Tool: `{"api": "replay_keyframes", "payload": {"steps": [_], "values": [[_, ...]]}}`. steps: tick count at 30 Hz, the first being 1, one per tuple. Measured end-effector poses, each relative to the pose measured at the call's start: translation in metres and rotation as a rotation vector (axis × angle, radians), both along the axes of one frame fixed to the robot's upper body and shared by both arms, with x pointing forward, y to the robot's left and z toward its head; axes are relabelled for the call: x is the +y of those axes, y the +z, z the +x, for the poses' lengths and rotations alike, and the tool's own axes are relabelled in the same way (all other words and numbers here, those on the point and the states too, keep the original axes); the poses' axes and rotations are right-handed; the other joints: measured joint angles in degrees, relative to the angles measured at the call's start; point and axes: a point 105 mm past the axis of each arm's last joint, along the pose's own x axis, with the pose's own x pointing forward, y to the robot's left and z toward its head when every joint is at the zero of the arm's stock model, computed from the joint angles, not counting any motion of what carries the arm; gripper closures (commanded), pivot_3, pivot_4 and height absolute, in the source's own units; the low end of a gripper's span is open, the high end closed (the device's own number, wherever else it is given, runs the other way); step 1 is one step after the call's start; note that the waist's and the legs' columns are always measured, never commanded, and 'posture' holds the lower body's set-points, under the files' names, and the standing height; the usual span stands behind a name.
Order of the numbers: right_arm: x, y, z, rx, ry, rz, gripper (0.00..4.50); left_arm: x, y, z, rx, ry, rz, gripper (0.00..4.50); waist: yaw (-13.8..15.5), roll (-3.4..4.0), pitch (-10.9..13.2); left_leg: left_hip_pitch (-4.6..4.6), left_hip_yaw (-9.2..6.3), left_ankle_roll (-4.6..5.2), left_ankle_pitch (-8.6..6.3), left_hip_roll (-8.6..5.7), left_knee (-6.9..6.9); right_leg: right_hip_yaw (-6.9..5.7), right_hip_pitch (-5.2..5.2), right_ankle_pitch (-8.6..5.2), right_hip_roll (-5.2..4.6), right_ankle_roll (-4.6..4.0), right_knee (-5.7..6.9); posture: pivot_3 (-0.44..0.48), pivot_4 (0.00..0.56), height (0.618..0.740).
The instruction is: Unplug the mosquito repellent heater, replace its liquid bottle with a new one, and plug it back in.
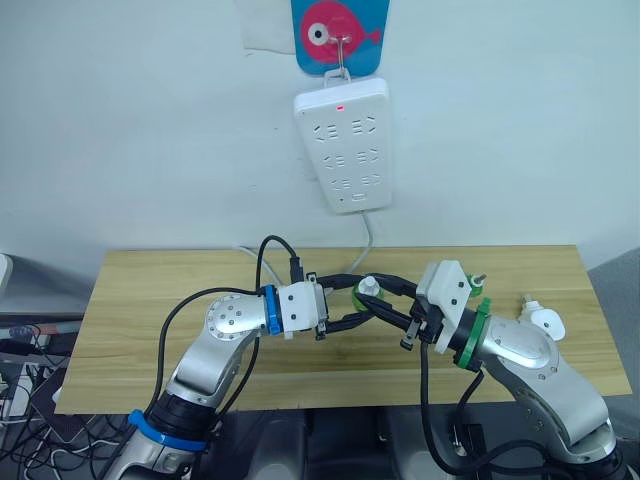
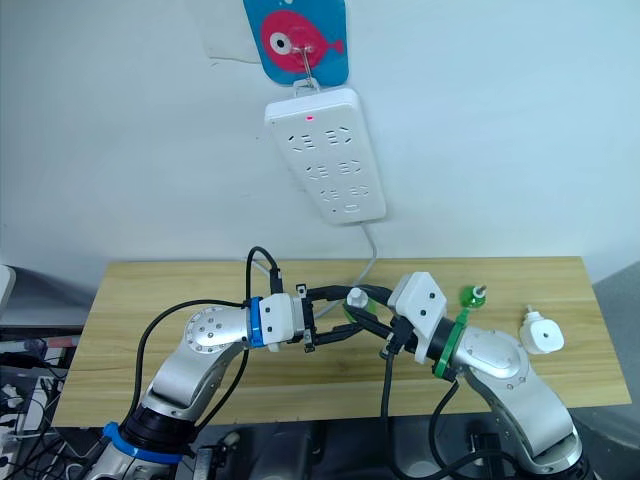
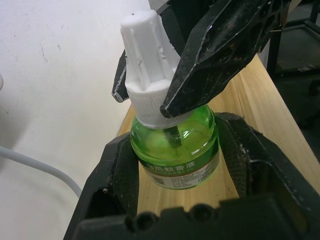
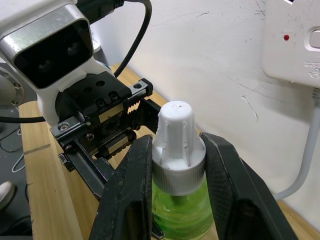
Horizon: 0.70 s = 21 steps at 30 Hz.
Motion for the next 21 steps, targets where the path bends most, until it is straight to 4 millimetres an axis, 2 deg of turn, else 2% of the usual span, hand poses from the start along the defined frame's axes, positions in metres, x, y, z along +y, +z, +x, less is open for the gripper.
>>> {"api": "replay_keyframes", "payload": {"steps": [4, 9, 14, 19, 21], "values": [[0.001, 0.002, 0.001, -0.013, 0.110, -0.069, 3.44, 0.002, 0.000, -0.002, 0.005, -0.022, 0.005, 2.26, -0.1, 0.00, 0.0, 0.01, 0.03, 0.00, 0.00, 0.00, 0.01, 0.01, 0.00, 0.00, 0.00, 0.00, 0.00, -0.107, 0.324, 0.740], [0.000, 0.004, -0.001, 0.010, 0.423, -0.165, 3.44, 0.003, -0.002, -0.014, 0.013, -0.114, 0.027, 2.26, -0.2, 0.00, 0.0, 0.02, 0.03, 0.02, -0.01, 0.01, 0.01, -0.01, 0.03, 0.00, 0.02, 0.00, -0.02, -0.090, 0.323, 0.740], [0.025, 0.010, 0.015, 0.055, 0.843, -0.218, 3.44, 0.017, -0.001, -0.027, 0.016, -0.155, 0.063, 2.26, -1.7, -0.05, 0.0, 0.20, 0.02, 0.03, 0.00, 0.18, -0.08, -0.09, 0.08, 0.03, 0.13, -0.16, -0.02, -0.063, 0.322, 0.740], [0.026, 0.005, 0.012, 0.041, 0.961, -0.274, 3.44, 0.016, -0.006, -0.033, 0.035, -0.185, 0.077, 2.26, -0.9, -0.05, 0.0, 0.14, 0.02, 0.05, -0.01, 0.00, -0.02, -0.24, 0.09, 0.03, -0.12, -0.17, -0.12, -0.054, 0.314, 0.740], [0.025, 0.004, 0.012, 0.043, 0.963, -0.279, 2.69, 0.014, -0.007, -0.033, 0.044, -0.188, 0.078, 2.26, -0.9, -0.05, 0.0, 0.14, 0.03, 0.05, -0.01, -0.01, 0.05, -0.22, 0.11, 0.04, -0.15, -0.17, -0.10, -0.054, 0.314, 0.740]]}}
